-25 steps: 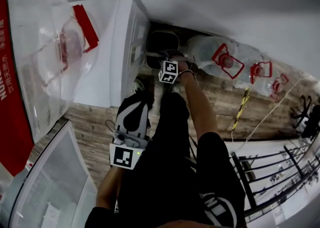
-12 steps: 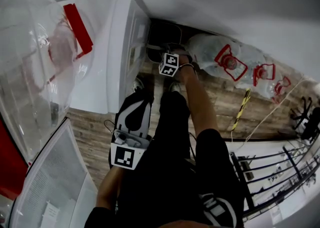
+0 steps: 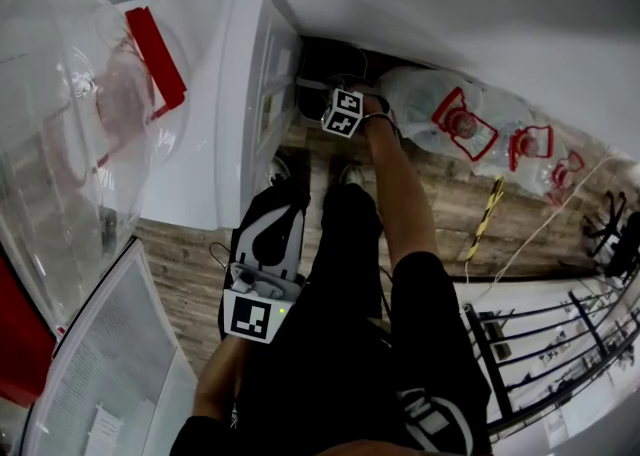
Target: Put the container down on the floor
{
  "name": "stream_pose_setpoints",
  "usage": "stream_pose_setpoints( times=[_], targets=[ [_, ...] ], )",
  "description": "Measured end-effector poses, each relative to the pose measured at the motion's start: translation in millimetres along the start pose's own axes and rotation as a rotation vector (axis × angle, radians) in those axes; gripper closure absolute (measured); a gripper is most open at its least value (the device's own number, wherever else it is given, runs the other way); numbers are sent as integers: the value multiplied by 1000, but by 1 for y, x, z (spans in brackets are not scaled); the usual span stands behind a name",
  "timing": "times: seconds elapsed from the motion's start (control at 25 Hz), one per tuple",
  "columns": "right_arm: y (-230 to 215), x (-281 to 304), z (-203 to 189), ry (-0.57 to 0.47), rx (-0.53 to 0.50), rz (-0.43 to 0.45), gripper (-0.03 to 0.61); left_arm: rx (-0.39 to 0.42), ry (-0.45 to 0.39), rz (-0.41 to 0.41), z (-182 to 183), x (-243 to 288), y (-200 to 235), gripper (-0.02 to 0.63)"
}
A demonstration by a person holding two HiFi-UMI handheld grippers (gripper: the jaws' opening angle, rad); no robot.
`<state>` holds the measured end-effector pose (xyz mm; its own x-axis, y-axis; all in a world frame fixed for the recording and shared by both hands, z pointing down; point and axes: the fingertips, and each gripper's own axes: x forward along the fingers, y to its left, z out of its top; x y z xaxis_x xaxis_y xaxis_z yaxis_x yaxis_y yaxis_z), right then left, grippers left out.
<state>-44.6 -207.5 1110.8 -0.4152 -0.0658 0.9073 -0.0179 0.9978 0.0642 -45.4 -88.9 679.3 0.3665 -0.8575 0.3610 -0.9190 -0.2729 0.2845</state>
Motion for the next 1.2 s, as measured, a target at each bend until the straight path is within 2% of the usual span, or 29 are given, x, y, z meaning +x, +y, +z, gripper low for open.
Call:
stream_pose_setpoints(
  times=[0.24, 0.32, 0.56, 0.92, 1.04, 1.2],
  targets=[
    [-8, 1, -2, 33, 90, -3, 448, -3, 20, 6, -3, -3, 2, 584],
    [-10, -1, 0, 33, 93, -11, 423, -12, 22, 13, -2, -4, 2, 584],
    [-11, -12, 4, 27, 95, -8, 411, -28, 28, 19, 3, -7, -2, 584],
    [-22, -59, 11, -3, 129, -73, 393, -53, 27, 27, 21, -16, -12, 584],
    [-24, -89, 21, -28, 201, -92, 394, -59, 25, 27, 33, -24, -19, 584],
    [-25, -139, 27, -58, 390, -143, 423, -54, 20, 30, 50, -31, -29, 584]
  ],
)
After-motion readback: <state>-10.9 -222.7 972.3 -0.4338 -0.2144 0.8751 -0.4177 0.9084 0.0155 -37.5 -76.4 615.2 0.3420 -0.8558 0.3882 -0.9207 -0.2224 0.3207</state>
